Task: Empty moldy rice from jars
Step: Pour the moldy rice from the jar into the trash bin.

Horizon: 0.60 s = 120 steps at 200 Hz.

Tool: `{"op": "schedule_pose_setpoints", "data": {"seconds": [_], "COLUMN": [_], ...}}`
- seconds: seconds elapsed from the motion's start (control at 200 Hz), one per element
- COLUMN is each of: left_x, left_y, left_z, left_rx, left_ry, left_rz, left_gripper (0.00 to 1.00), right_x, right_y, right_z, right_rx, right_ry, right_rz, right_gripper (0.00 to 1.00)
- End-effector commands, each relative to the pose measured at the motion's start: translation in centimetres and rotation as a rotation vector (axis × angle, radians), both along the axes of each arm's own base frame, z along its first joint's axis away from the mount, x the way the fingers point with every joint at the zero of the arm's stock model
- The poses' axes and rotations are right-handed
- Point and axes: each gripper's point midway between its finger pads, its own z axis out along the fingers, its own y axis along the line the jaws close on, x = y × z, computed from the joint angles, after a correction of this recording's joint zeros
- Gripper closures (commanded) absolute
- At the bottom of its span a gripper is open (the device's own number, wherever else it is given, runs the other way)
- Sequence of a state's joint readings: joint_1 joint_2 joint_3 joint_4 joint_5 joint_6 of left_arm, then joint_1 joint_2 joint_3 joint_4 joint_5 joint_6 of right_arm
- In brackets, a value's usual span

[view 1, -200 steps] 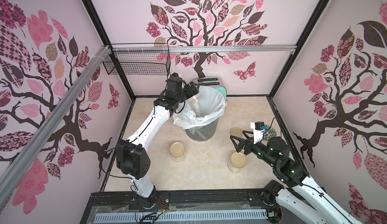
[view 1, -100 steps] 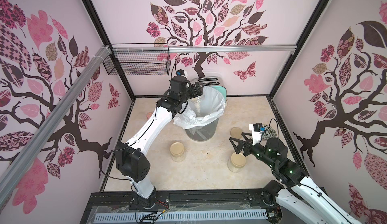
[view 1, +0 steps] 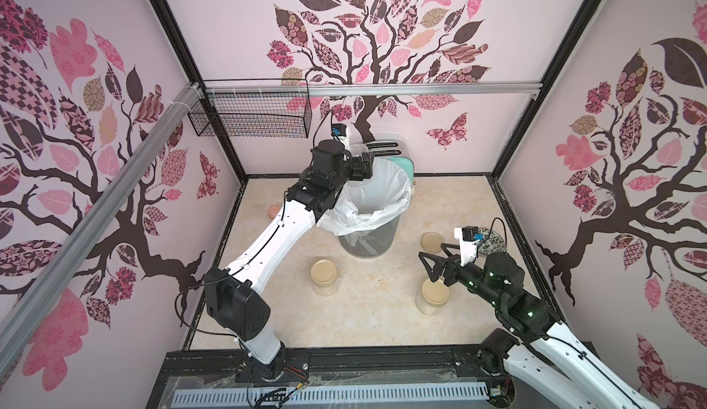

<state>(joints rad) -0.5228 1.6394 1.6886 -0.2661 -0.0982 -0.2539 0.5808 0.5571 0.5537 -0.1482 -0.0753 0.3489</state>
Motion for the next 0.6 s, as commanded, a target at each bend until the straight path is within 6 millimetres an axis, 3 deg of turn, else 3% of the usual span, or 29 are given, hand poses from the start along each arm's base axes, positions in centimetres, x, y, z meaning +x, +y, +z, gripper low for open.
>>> {"op": "schedule_pose_setpoints", "data": {"seconds": [0.0, 0.2, 0.37, 0.49, 0.595], "left_x": [-1.5, -2.6, -2.6, -2.0, -2.5], "left_y": [0.1, -1.6, -1.6, -0.3, -1.6], "left_z": [5.4, 5.8, 5.4, 5.5, 5.2], "left_rx": [0.044, 0.194, 0.200, 0.171, 0.148], "left_ry": [-0.217, -0.336, -0.352, -0.347, -0.333], "left_rz": [0.010, 0.025, 0.044, 0.114, 0.045], "left_gripper": [0.37, 0.36, 0.36, 0.33, 0.34], "right_x": [0.1, 0.0, -0.1, -0.2, -0.2], "right_y": [0.1, 0.2, 0.0, -0.1, -0.1], "right_z": [0.8, 0.6, 0.6, 0.6, 0.6], "right_rx": [0.021, 0.006, 0.018, 0.011, 0.006], "right_ry": [-0.016, -0.004, -0.005, -0.005, -0.005], "right_rz": [0.002, 0.008, 0.003, 0.001, 0.004], "right_gripper": [0.00, 0.00, 0.01, 0.00, 0.00]}}
